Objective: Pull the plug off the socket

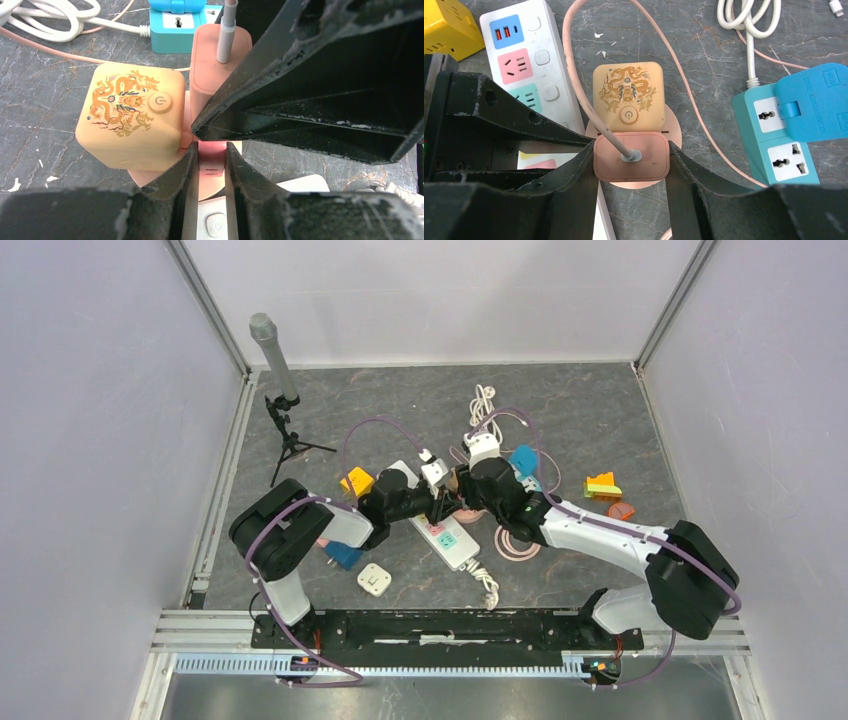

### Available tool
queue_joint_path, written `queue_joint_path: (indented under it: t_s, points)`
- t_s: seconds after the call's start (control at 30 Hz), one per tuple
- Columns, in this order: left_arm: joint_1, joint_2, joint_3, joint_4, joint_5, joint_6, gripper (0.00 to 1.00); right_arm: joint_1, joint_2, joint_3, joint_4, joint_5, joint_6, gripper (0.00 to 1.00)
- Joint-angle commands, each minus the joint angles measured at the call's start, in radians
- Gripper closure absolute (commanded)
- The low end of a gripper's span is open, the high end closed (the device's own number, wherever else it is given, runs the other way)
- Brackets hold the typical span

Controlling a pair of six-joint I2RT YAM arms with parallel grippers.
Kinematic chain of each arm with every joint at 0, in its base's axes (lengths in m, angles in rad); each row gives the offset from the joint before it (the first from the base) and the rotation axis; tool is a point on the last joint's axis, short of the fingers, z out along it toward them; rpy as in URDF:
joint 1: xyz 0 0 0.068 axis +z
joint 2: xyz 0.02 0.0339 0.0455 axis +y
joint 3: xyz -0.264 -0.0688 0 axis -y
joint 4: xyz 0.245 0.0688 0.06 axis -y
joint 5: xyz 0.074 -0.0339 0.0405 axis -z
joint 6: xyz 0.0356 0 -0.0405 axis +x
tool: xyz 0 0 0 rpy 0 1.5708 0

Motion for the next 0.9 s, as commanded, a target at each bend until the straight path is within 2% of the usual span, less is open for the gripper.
queue_joint_path:
  t_s: [0.0, 0.13, 0.27, 0.37, 0.57, 0.63, 0.77, 0.87]
  points:
    - [0.012, 0.034, -0.033, -0.129, -0.076, 0.037, 0.98, 0.013, -0.034, 0.072, 0.019, 0.092, 0.010, 1.00]
    - [0.012, 0.041, -0.035, -0.136, -0.079, 0.031, 0.98, -0.068, -0.081, 0.065, 0.049, -0.084, 0.046, 1.00]
    - [0.011, 0.035, -0.033, -0.162, -0.084, 0.032, 0.98, -0.087, -0.117, 0.097, 0.036, -0.121, 0.081, 1.00]
    - [0.011, 0.042, -0.027, -0.170, -0.085, 0.033, 0.98, -0.085, -0.084, 0.112, 0.013, -0.103, 0.073, 1.00]
    - [0.011, 0.008, -0.027, -0.151, -0.054, 0.017, 0.98, -0.115, -0.101, 0.169, -0.086, 0.033, 0.027, 1.00]
    - [0.011, -0.007, 0.005, -0.168, -0.007, 0.002, 0.91, -0.139, -0.108, 0.190, -0.113, 0.057, 0.008, 1.00]
    - [0.011, -0.022, 0.086, -0.168, 0.099, -0.042, 0.68, -0.204, -0.113, 0.199, -0.164, 0.071, -0.006, 1.00]
    - [0.011, -0.024, 0.143, -0.157, 0.158, -0.065, 0.56, -0.268, -0.124, 0.177, -0.193, 0.092, -0.008, 1.00]
